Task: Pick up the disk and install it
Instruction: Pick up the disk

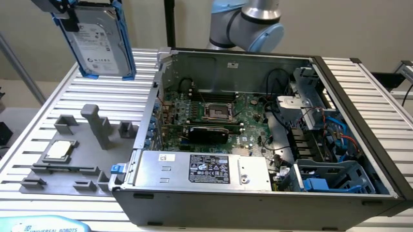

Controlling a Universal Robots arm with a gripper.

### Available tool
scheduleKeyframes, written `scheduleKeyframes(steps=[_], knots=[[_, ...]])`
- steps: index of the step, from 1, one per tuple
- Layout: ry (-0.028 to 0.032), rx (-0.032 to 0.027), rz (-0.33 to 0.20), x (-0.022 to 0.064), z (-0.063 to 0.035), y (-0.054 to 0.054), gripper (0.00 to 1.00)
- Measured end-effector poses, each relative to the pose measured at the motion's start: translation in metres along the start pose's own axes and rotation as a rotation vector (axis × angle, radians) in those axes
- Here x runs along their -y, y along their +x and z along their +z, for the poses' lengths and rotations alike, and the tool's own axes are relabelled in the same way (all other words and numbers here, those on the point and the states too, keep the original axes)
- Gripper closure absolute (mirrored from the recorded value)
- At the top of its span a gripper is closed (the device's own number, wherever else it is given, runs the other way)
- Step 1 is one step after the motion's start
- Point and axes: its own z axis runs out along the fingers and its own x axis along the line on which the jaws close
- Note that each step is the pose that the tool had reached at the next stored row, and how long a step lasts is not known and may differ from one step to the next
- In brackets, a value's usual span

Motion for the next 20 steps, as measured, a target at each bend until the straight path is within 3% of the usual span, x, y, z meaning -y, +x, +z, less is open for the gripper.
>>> scheduleKeyframes(steps=[10, 20], knots=[[-0.0005, 0.0108, 0.000, 0.0455, -0.0275, 0.005, 0.67], [-0.0005, 0.0124, 0.000, 0.0912, -0.0329, 0.015, 0.67]])
